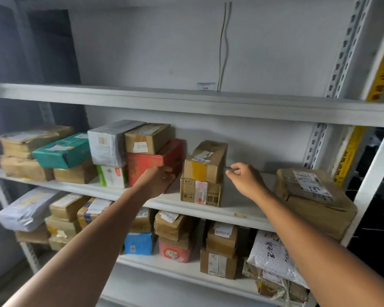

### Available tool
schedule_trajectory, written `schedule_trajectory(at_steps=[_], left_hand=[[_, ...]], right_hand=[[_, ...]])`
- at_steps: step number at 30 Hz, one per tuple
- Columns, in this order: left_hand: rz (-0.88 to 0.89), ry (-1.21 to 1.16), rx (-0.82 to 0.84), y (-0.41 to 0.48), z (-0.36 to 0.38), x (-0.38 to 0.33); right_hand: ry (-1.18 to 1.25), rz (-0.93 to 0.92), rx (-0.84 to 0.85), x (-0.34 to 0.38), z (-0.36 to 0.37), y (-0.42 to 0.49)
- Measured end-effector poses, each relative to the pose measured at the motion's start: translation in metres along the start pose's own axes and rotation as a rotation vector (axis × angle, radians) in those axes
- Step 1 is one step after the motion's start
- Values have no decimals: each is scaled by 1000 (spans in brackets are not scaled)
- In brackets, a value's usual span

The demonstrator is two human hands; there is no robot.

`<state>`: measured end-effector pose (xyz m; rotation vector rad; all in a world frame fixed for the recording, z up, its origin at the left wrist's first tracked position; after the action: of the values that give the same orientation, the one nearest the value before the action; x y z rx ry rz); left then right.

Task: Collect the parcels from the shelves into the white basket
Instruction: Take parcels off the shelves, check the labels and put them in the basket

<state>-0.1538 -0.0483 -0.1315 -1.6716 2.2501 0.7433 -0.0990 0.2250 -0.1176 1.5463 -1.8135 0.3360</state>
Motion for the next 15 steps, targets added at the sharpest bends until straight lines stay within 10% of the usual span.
schedule_trajectory(at_steps=[15], left_hand=[[-30,-467,160,125,51,-19]], right_hand=[[332,232,-53,9,58,75]])
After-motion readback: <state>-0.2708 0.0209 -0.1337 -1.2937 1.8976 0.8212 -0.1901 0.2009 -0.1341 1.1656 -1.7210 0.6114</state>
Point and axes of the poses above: each hand's wrist, its own y-axis towards the middle knuckle, its own z-axis out of the palm, x = y × z, the point moved 5 cm from there along y, towards the middle knuckle, and after that the axes turned 1 degree about z, right-handed, at the moved point
